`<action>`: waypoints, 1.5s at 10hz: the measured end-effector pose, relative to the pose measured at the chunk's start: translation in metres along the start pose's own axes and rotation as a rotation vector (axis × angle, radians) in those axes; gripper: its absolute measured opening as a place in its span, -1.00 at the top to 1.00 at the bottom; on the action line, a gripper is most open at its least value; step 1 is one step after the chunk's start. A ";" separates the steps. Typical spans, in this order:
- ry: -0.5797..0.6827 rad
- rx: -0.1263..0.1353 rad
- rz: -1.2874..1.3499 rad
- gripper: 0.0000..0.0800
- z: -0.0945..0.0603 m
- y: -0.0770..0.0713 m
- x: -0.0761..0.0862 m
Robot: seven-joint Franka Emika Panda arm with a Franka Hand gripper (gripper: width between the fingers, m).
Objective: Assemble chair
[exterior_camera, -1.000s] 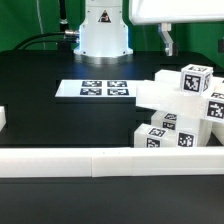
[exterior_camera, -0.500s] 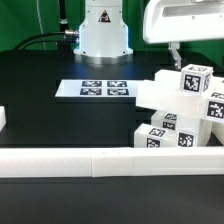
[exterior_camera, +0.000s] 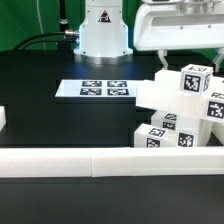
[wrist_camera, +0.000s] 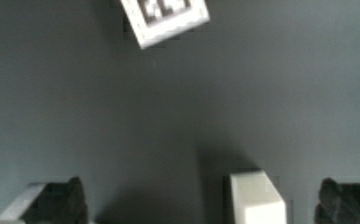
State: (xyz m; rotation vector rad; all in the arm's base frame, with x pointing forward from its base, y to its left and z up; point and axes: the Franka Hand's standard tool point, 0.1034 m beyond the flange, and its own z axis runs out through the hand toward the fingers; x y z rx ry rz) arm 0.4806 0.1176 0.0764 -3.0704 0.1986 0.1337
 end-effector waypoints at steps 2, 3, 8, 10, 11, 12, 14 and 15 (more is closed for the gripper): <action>-0.013 -0.002 0.002 -0.62 0.002 0.000 0.000; -0.014 -0.005 0.001 -0.62 0.007 0.001 -0.001; -0.014 -0.014 0.002 -0.62 0.019 0.001 -0.004; -0.009 -0.025 -0.009 -0.62 0.035 0.002 -0.011; -0.010 -0.027 -0.009 -0.62 0.039 0.003 -0.013; -0.007 -0.026 -0.008 -0.62 0.037 0.003 -0.011; -0.008 -0.026 -0.008 -0.62 0.038 0.003 -0.011; -0.005 -0.027 -0.011 -0.62 0.038 0.003 -0.012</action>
Offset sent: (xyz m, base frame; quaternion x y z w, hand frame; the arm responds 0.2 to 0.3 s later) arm -0.0104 0.0079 -0.0178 0.0175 0.0006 0.0099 0.9998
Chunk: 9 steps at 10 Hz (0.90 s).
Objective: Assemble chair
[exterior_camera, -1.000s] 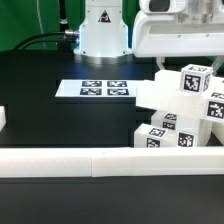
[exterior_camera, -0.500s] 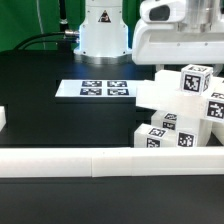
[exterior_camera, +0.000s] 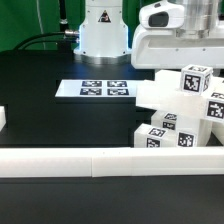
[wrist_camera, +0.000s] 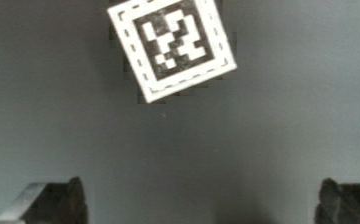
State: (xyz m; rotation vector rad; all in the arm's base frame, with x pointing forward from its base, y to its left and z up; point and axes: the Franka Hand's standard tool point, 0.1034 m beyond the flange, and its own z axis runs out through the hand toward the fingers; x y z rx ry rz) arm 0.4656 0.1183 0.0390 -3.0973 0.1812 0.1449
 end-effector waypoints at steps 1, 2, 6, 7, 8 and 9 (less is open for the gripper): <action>0.022 -0.005 -0.019 -0.62 0.007 -0.002 -0.004; 0.017 -0.008 -0.032 -0.62 0.010 -0.006 -0.009; 0.032 -0.006 -0.068 -0.62 0.010 -0.004 -0.004; 0.029 -0.010 -0.082 -0.62 0.014 -0.002 -0.008; 0.028 -0.013 -0.085 -0.62 0.016 0.000 -0.011; 0.025 -0.014 -0.084 -0.62 0.018 0.001 -0.013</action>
Offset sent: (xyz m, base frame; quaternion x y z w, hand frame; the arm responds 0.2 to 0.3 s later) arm 0.0000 0.0000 0.0000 0.0000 0.0000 0.0000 1.0000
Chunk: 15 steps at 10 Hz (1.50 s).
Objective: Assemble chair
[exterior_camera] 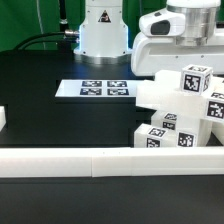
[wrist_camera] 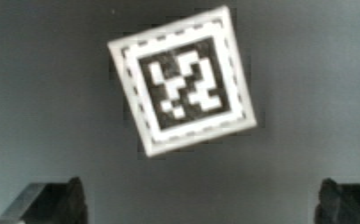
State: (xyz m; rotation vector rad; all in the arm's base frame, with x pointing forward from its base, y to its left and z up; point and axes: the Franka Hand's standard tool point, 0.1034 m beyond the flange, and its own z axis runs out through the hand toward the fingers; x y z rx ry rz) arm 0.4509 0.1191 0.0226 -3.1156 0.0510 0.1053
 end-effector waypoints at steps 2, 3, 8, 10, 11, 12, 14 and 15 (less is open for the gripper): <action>-0.002 -0.001 -0.008 -0.62 0.001 0.002 -0.002; 0.000 -0.001 -0.007 -0.62 0.001 0.003 -0.001; 0.002 -0.008 -0.046 -0.62 0.009 0.008 -0.005; -0.007 -0.012 -0.041 -0.62 0.012 0.006 -0.012; -0.009 -0.013 -0.047 -0.62 0.013 0.002 -0.014; -0.010 -0.013 -0.051 -0.62 0.013 0.000 -0.015; -0.011 -0.014 -0.052 -0.62 0.014 0.001 -0.016; -0.012 -0.014 -0.052 -0.62 0.014 0.001 -0.016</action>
Offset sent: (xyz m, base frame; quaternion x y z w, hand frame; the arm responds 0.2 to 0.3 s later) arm 0.0000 0.0000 0.0000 0.0000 0.0000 0.0000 1.0000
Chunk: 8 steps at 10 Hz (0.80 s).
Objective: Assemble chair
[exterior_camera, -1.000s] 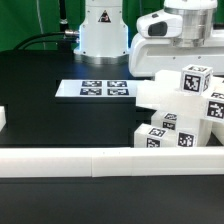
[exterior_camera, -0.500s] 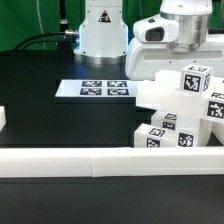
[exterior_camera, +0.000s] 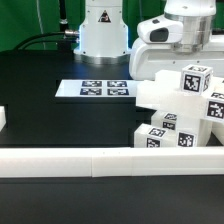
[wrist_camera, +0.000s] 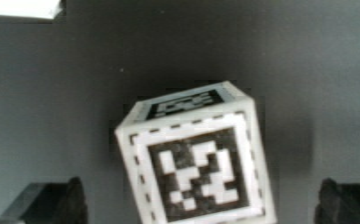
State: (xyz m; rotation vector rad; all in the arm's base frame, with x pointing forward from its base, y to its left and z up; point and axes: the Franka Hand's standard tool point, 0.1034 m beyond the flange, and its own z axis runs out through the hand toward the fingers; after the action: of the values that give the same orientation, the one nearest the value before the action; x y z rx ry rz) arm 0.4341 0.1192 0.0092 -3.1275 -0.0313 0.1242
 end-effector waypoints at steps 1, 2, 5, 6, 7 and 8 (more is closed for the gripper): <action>-0.001 -0.001 0.000 -0.62 0.001 0.000 0.000; -0.002 -0.001 0.000 -0.62 0.001 0.000 0.000; -0.001 -0.001 0.001 -0.57 0.001 0.002 0.000; -0.001 -0.001 0.002 -0.10 0.001 0.003 0.000; -0.001 -0.001 0.002 0.29 0.000 0.003 0.001; -0.001 -0.001 0.002 0.29 0.000 0.003 0.001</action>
Offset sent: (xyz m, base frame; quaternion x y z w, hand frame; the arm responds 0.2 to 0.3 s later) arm 0.0013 -0.0012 0.0023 -0.0048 -0.0012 0.0024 1.0000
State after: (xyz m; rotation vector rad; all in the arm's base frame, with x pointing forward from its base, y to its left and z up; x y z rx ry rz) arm 0.4348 0.1165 0.0086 -3.1284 -0.0282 0.1253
